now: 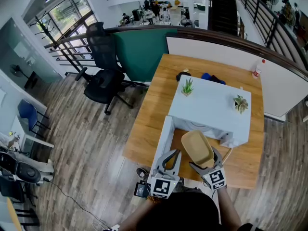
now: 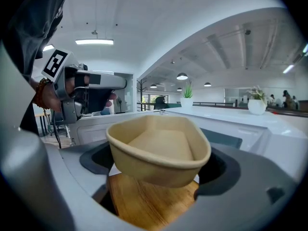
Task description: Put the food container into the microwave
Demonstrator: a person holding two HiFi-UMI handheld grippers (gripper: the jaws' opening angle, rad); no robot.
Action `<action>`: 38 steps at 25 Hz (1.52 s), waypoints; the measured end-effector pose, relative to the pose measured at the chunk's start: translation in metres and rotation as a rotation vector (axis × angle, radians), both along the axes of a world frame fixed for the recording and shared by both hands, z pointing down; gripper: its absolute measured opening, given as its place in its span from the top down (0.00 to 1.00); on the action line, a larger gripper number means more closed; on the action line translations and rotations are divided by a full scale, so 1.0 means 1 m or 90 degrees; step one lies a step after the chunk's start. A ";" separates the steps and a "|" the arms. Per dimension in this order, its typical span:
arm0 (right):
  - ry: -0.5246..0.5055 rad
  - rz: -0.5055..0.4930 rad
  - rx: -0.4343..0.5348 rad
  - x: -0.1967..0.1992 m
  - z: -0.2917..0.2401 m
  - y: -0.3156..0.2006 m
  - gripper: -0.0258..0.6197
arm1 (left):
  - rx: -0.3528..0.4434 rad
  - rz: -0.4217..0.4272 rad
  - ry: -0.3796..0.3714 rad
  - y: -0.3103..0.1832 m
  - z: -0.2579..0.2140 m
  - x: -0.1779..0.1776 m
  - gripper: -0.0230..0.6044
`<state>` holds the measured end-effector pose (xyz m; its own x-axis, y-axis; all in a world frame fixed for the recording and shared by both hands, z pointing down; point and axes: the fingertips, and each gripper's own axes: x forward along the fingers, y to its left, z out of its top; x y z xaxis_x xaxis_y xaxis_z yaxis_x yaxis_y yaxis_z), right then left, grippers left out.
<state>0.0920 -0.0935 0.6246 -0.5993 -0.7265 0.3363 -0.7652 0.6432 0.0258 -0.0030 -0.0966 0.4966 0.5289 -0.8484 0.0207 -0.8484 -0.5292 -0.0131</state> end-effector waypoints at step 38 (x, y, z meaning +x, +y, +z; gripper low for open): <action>0.068 0.028 -0.026 0.002 0.050 -0.036 0.14 | -0.005 0.047 -0.007 0.001 0.000 0.012 0.90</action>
